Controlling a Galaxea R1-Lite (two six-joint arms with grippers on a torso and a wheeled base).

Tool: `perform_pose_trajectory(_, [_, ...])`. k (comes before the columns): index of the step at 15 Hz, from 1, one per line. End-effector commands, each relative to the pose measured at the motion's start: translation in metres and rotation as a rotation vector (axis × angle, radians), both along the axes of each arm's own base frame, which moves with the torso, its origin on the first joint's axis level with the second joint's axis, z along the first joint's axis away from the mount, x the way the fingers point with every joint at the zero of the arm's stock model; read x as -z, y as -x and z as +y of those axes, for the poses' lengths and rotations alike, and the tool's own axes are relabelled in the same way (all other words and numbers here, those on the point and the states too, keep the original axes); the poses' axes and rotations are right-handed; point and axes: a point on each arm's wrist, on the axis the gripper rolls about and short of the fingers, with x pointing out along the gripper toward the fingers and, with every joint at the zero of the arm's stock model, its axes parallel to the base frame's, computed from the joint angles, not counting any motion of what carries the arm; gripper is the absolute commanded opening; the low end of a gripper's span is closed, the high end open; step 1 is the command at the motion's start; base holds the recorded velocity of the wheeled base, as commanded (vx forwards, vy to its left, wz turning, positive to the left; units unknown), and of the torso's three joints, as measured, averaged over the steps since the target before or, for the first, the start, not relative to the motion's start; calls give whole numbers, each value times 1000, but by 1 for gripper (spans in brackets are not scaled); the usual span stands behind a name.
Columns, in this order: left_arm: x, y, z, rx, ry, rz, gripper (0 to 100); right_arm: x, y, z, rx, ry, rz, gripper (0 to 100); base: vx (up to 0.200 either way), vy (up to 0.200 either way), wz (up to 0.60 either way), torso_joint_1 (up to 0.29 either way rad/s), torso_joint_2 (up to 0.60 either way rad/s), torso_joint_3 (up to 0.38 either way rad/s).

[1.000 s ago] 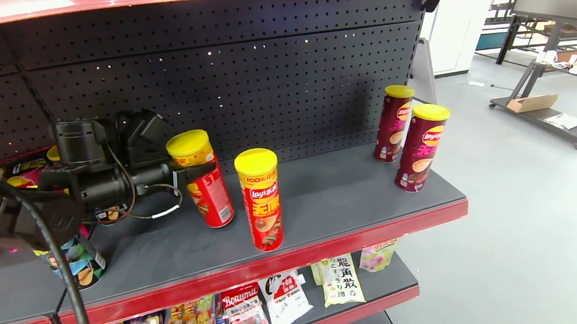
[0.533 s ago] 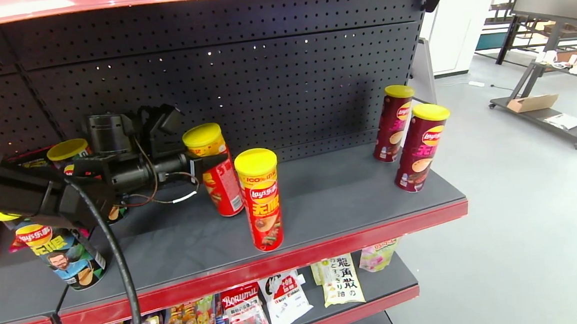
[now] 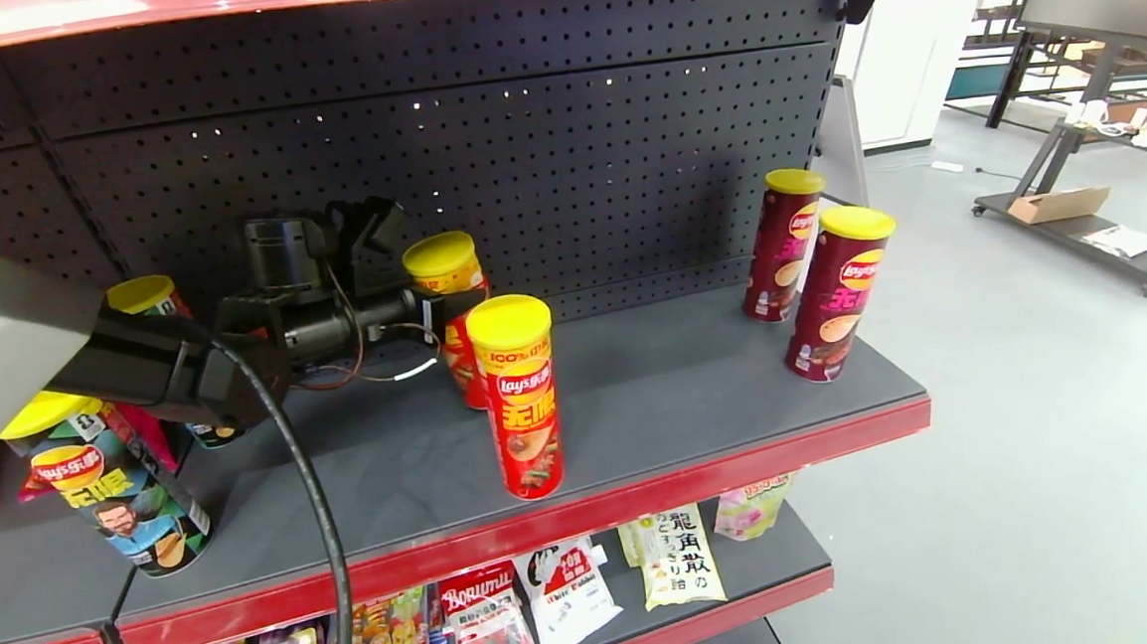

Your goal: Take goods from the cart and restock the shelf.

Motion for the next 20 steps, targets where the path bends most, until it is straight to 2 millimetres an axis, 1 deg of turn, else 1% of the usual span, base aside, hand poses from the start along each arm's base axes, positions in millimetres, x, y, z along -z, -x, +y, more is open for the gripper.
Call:
perform_pose_trajectory(1, [3,-10,-5,0,1,-10,0,0,0,0,0,0,2,100,0,0,0,0,0,0])
perform_pose_trajectory(6, [10,-18,-13,9,-2,5,0,0,0,0,0,0,2,100,0,0,0,0,0,0])
perform_pose_trajectory(10, [10,-26,-21,14,-6,4,0,0,0,0,0,0,2,100,0,0,0,0,0,0])
perform_pose_trajectory(12, [10,-29,-23,3,-13,21,0,0,0,0,0,0,2,100,0,0,0,0,0,0])
perform_pose_trajectory(16, [16,-33,-24,4,-16,27,0,0,0,0,0,0,0,100,0,0,0,0,0,0])
perform_pose_trajectory(20, [16,-40,-26,6,-18,29,0,0,0,0,0,0,2,100,0,0,0,0,0,0])
